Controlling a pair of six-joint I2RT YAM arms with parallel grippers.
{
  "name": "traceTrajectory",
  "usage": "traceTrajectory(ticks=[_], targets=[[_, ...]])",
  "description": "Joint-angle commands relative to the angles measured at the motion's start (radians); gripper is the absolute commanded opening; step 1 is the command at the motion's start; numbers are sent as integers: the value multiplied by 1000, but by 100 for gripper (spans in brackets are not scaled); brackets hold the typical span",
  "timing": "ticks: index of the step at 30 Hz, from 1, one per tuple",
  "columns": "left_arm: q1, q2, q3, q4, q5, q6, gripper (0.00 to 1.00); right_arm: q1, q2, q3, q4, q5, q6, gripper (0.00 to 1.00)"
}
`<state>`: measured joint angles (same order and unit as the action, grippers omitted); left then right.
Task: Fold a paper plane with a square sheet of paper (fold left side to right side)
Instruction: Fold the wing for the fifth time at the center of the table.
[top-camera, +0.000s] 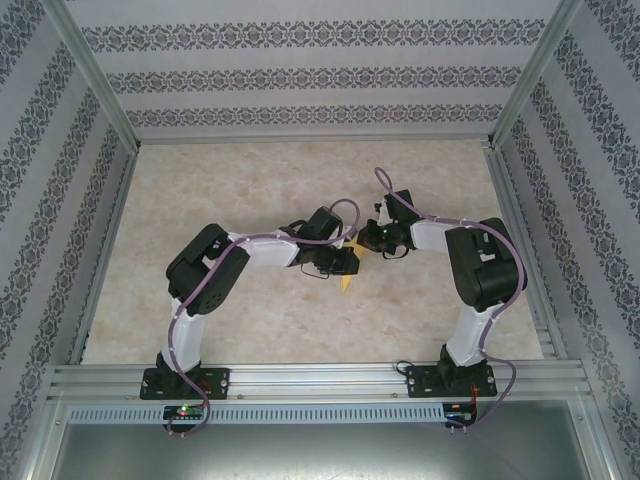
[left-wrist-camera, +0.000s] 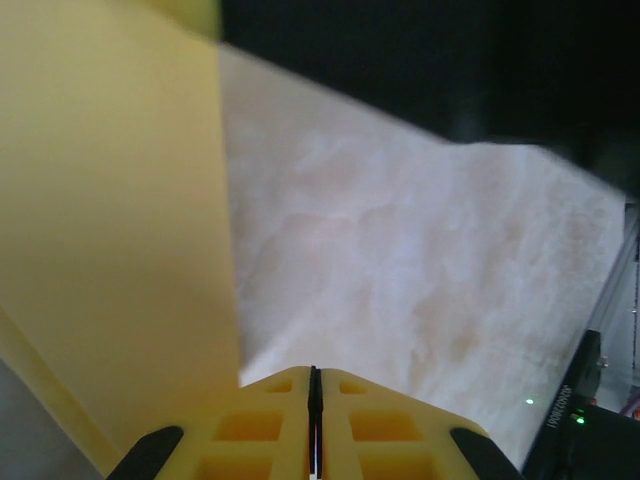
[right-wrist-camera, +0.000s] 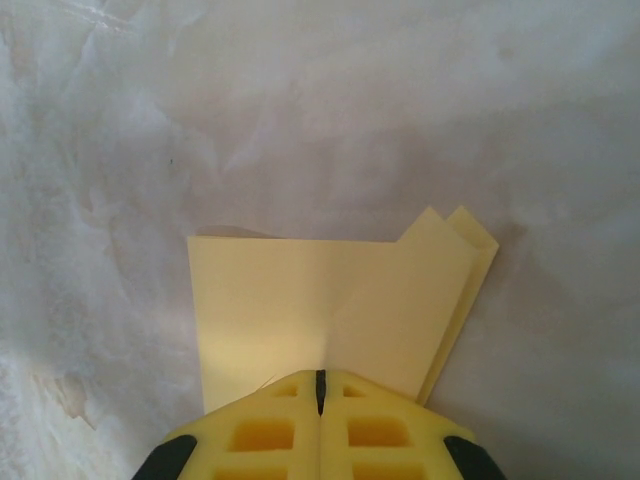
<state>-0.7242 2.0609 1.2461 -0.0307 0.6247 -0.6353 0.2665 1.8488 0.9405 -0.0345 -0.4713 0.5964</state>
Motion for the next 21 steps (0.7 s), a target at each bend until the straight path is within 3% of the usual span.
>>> traceTrajectory(ticks=[1,21], targets=[[9,22,4,-5,1,2,11,14,29,-4,-101,37,-27,0],[-22,-124,-240,-4,55,11,9,12,58,57,-156,55,-55,0]])
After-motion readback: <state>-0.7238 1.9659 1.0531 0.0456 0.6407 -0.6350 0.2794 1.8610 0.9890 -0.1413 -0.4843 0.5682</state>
